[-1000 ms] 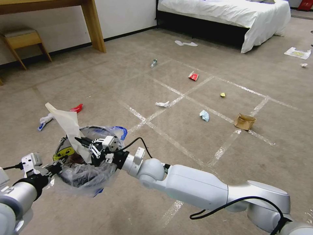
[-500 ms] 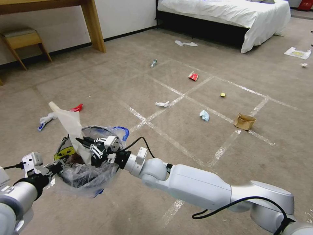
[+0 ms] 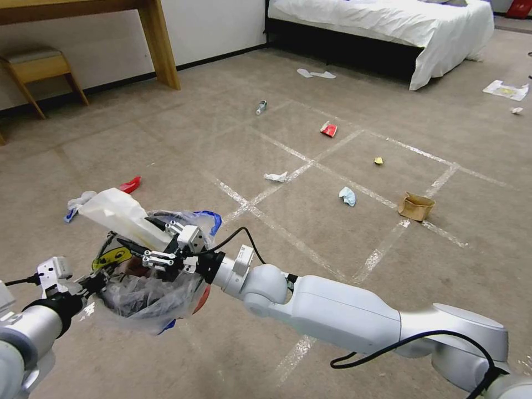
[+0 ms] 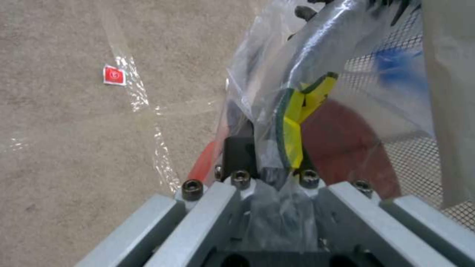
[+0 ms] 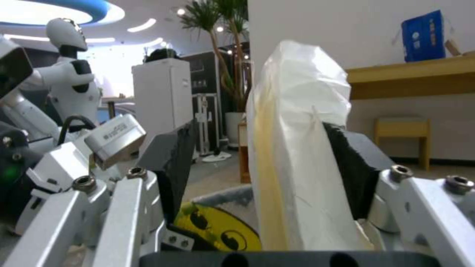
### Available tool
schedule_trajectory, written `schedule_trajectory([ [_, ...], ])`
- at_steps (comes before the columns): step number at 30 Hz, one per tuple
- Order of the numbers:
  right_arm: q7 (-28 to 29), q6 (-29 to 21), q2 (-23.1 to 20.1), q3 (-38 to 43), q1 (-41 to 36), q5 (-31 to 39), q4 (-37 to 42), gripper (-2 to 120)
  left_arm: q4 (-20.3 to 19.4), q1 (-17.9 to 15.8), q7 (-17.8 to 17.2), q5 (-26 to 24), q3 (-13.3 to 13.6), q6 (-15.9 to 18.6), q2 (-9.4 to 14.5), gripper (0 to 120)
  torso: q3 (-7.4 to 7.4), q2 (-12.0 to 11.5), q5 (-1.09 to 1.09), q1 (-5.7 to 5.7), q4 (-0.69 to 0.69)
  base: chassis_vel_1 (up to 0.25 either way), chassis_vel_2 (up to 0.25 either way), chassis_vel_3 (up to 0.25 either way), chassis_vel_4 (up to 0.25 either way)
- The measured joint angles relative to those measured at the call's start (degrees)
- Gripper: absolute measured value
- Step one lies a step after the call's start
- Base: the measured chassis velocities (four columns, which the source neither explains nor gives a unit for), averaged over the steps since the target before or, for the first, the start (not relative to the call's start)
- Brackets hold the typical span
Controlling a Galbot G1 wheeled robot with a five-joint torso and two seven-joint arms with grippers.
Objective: Pick up the trash bin and place the garbage on the floor into it.
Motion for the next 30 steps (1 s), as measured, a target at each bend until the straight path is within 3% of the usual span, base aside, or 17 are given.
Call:
schedule_trajectory([
  [14,0.7,-0.2,-1.6,0.6,0.4,-0.3,2.1,45,-0.2,0.0,-0.4,-0.4,0.0,0.0,0.4,0,0.00,0.0,0.00,0.00,0.00,0.000,0.000,0.000,0.000],
  [30,0.9,-0.2,-6.9,2.1,-2.2,-1.3,5.3,31,1.2,-2.5,-2.9,-3.3,-0.4,0.0,1.4,0,0.00,0.0,0.00,0.00,0.00,0.000,0.000,0.000,0.000],
])
